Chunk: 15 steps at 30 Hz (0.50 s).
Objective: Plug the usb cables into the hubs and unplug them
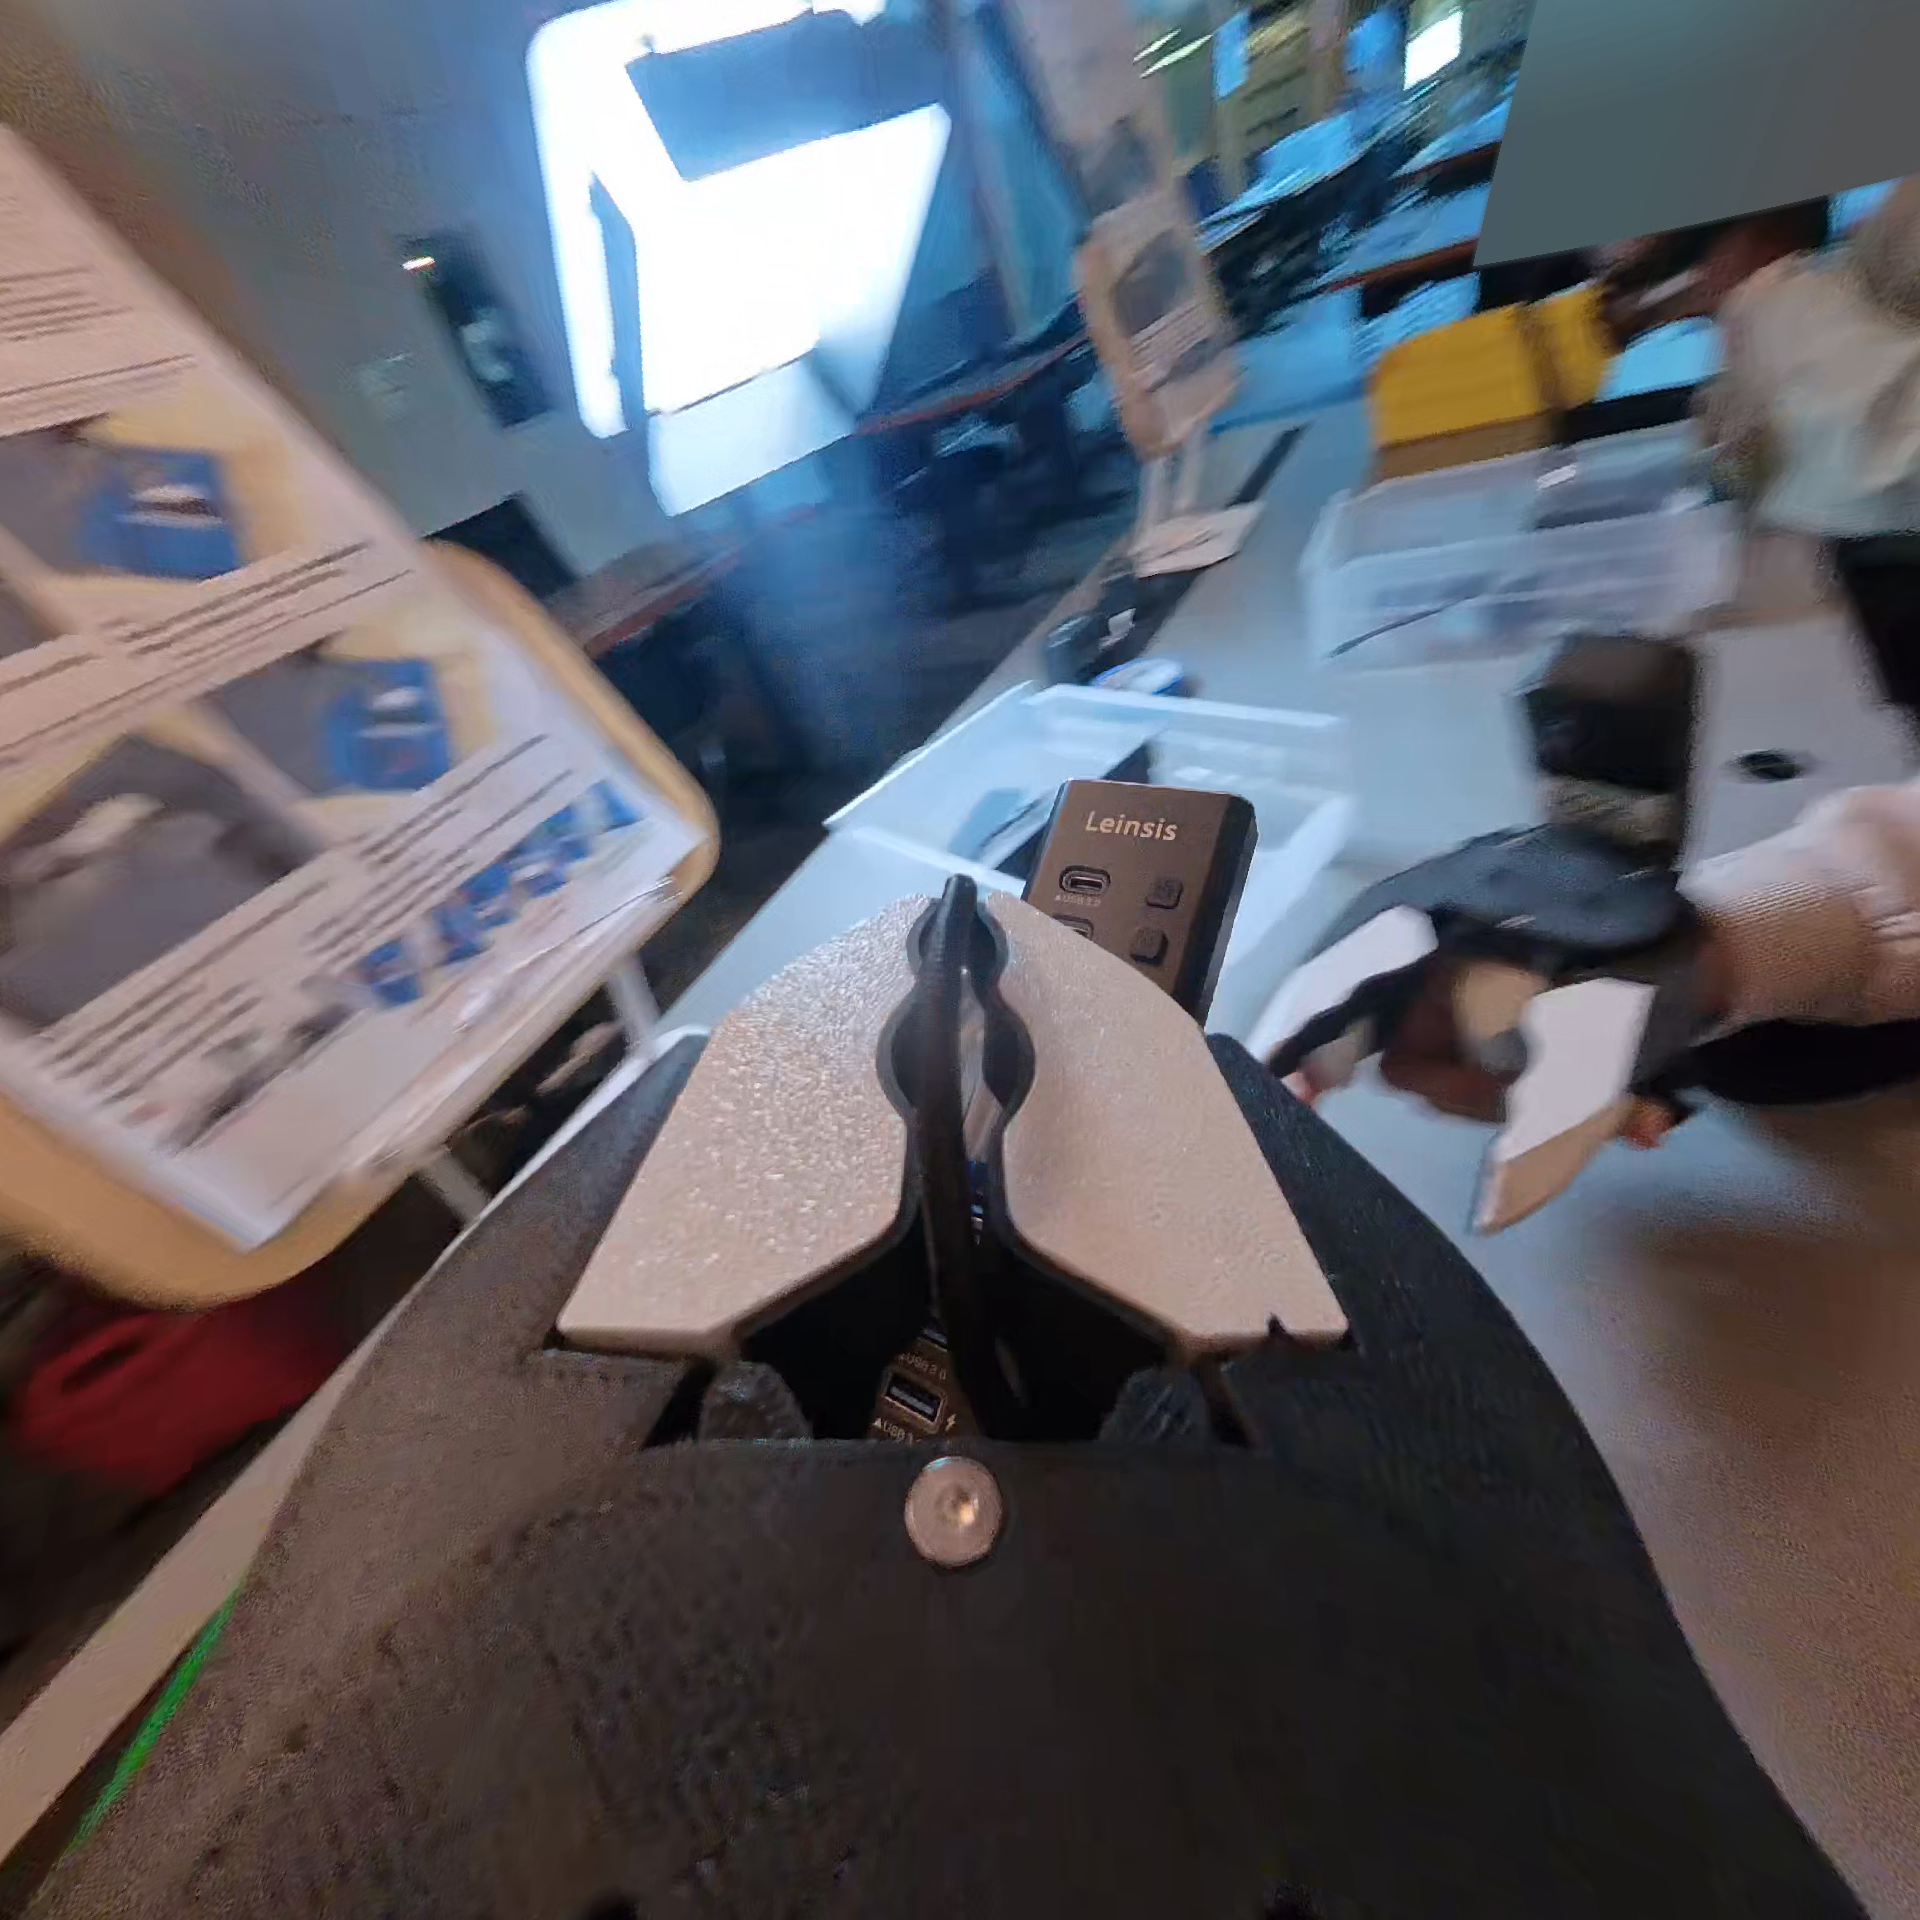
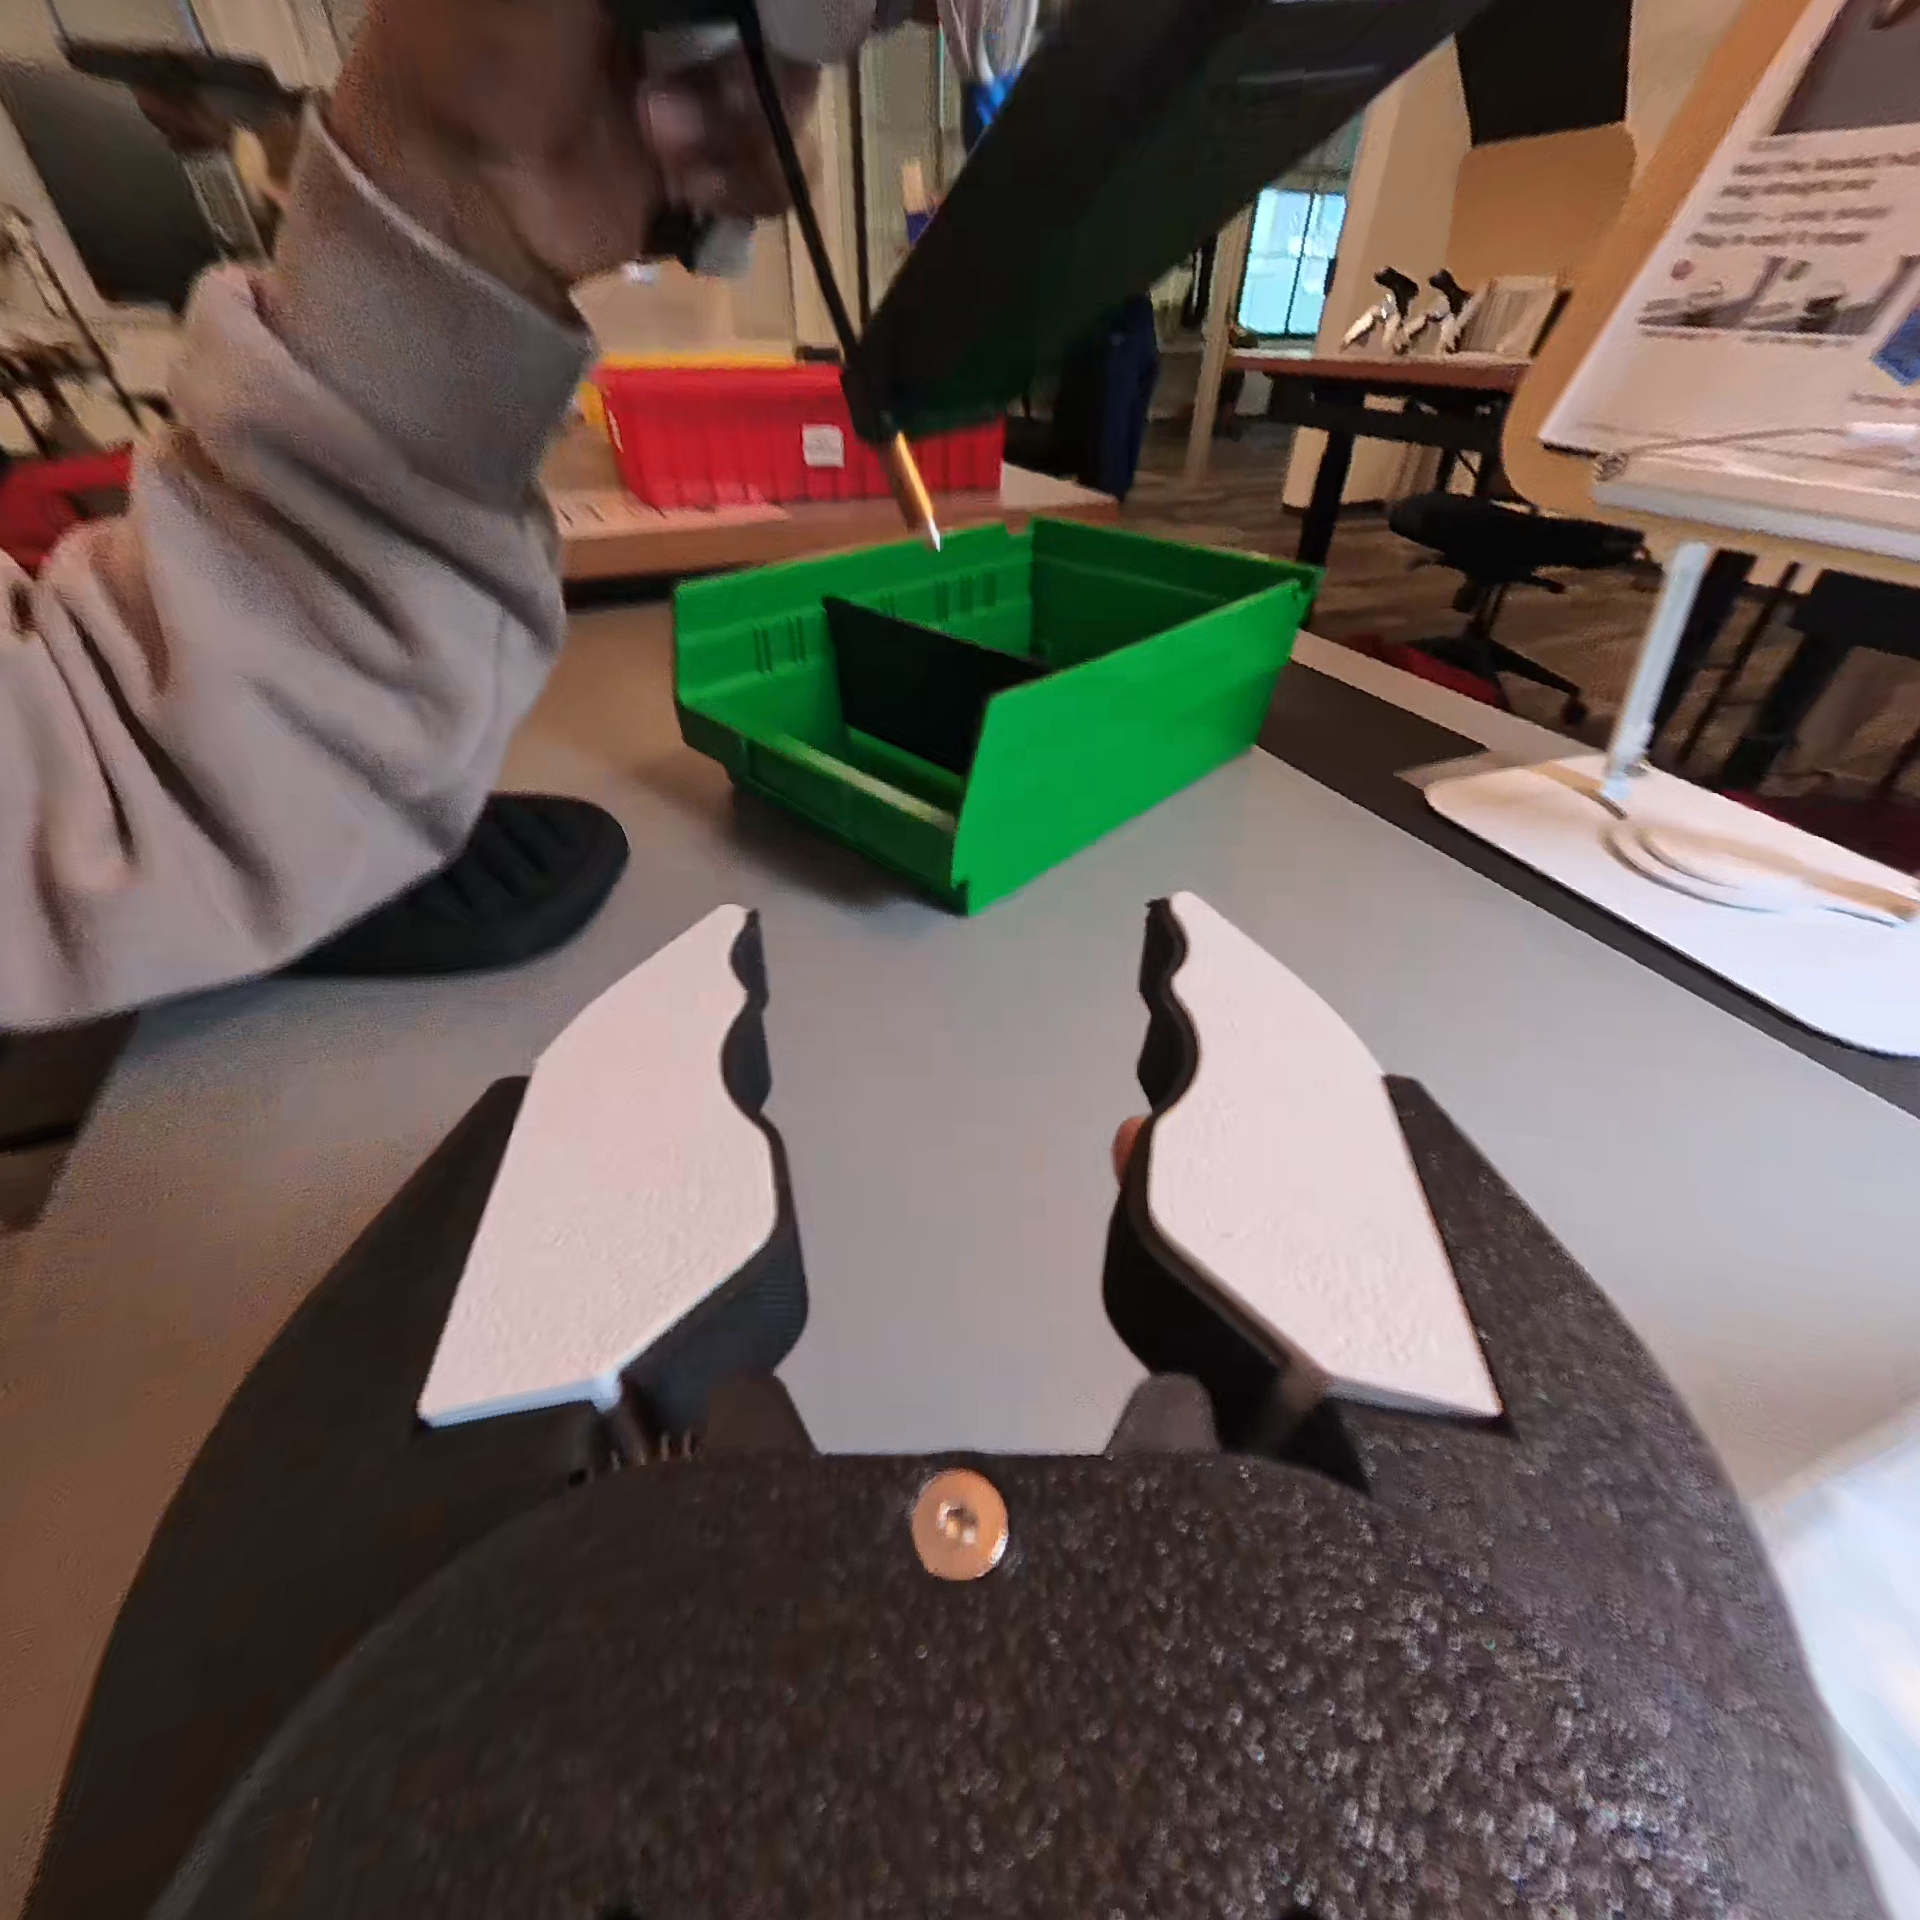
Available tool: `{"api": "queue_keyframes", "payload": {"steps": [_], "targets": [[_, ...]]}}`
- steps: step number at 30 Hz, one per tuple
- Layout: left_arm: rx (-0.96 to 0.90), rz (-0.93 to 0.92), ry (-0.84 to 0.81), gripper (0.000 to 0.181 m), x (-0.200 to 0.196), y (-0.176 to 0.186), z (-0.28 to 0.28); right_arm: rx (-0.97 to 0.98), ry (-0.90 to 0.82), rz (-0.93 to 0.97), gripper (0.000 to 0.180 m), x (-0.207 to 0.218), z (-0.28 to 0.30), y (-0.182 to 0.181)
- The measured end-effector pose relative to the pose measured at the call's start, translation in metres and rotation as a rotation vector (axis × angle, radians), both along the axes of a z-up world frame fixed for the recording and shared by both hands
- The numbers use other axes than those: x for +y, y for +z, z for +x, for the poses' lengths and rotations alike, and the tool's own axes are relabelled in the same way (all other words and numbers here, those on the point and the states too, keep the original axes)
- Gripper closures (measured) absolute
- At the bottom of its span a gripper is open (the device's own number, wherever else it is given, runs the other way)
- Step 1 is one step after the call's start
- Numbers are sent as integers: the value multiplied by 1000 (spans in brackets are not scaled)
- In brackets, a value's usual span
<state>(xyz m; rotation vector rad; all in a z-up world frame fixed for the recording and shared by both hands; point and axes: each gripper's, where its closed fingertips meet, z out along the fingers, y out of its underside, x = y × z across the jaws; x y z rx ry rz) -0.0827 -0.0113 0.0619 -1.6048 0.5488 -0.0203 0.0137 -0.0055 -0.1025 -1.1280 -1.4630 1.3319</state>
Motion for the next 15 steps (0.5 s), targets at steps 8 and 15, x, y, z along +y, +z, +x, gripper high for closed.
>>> {"api": "queue_keyframes", "payload": {"steps": [8, 15], "targets": [[-195, -18, -389, 176, -2, 0, 117, 371, 38, -8, 113, -18, -6, 95], [-198, -56, -383, 176, 2, -9, 115, 412, 35, 0, 111, -18, -3, 93]]}}
